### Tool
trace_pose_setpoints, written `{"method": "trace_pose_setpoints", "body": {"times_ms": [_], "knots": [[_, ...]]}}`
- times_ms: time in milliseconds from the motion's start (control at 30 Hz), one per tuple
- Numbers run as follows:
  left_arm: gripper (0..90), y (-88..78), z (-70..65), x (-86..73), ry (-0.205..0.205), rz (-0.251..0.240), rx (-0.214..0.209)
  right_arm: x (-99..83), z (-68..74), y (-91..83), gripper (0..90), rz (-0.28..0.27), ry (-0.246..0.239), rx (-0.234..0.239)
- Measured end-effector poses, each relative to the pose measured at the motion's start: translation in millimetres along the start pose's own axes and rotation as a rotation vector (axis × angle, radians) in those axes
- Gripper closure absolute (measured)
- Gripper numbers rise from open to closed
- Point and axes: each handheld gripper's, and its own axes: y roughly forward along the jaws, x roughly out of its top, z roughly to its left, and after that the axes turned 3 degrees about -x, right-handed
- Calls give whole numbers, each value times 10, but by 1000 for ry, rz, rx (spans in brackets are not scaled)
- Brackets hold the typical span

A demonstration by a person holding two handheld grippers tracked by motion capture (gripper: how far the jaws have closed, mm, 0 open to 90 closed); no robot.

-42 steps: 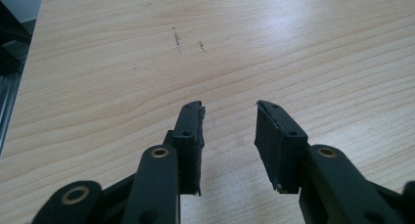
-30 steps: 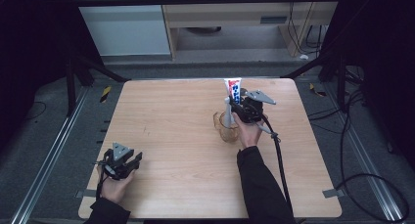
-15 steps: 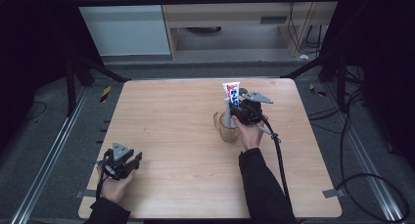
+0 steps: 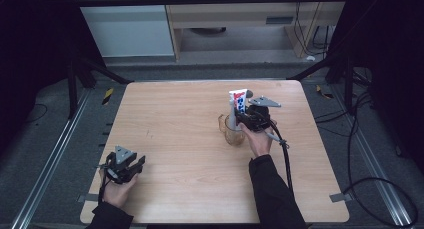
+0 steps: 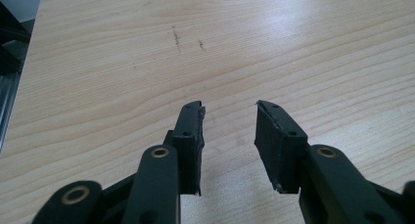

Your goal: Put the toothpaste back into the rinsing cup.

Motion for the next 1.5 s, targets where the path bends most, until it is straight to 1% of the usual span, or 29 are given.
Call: {"method": "trace_pose_setpoints", "body": {"times_ms": [67, 133, 200, 300, 333, 367, 400, 467, 500, 533, 567, 600, 667, 800, 900, 933, 967, 1067, 1167, 1367, 1400, 1433, 1467, 1500], "knots": [[624, 1, -1, 0, 1, 2, 1, 3, -3, -18, 596, 17, -5, 5], [624, 0, -3, 0, 1, 1, 1, 6, -10, -38, 574, 27, -22, 2], [624, 2, -1, 0, 2, 2, 2, -6, -18, -50, 569, 54, -31, -3], [624, 5, -1, -3, 0, 4, 1, -20, -40, -64, 562, 63, -32, 0], [624, 6, 0, -3, 0, 4, 1, -22, -41, -68, 556, 70, -39, -2], [624, 7, 0, -3, 0, 5, 1, -24, -35, -81, 537, 89, -64, -11], [625, 8, -1, -3, 0, 6, 2, -25, -33, -87, 521, 95, -80, -15], [624, 5, -2, -3, 1, 4, 1, -24, -32, -98, 511, 95, -87, -15], [624, 6, -2, -3, 0, 5, 2, -15, -23, -146, 597, 53, -91, -29], [625, 7, -1, -3, 0, 5, 2, 14, -21, -201, 584, 15, -89, -28], [625, 9, -1, -3, 0, 7, 2, 44, -21, -238, 585, 4, -82, -21], [624, 9, -3, -3, 1, 8, 1, 90, -13, -292, 584, -2, -87, -15], [624, 6, -9, -2, 3, 7, 1, 132, 1, -374, 582, -10, -112, -23], [624, 4, -16, 0, 6, 5, 0, 112, -47, -470, 568, -3, -105, -33], [624, 9, -17, -1, 3, 6, 0, 2, -105, -542, 540, 17, -87, -27], [624, 10, -17, -1, 3, 7, 1, 2, -105, -542, 540, 17, -87, -27], [624, 10, -18, -1, 3, 7, 0, -30, -119, -558, 526, 19, -90, -31], [623, 8, -18, 0, 3, 7, -1, -142, -169, -610, 473, 33, -67, -19], [622, 8, -17, -1, 1, 8, -3, -248, -191, -663, 435, 57, -72, -21], [612, 15, -14, -3, 1, 14, -11, -505, -260, -827, 266, 101, -76, 0], [610, 18, -13, -4, 0, 15, -12, -551, -278, -856, 239, 116, -70, 0], [608, 21, -11, -4, 0, 20, -14, -588, -296, -874, 214, 118, -67, 1], [601, 27, -10, -5, -1, 25, -14, -636, -323, -898, 192, 123, -65, 4], [588, 30, -7, -6, -1, 29, -15, -733, -372, -950, 163, 138, -59, 6]]}}
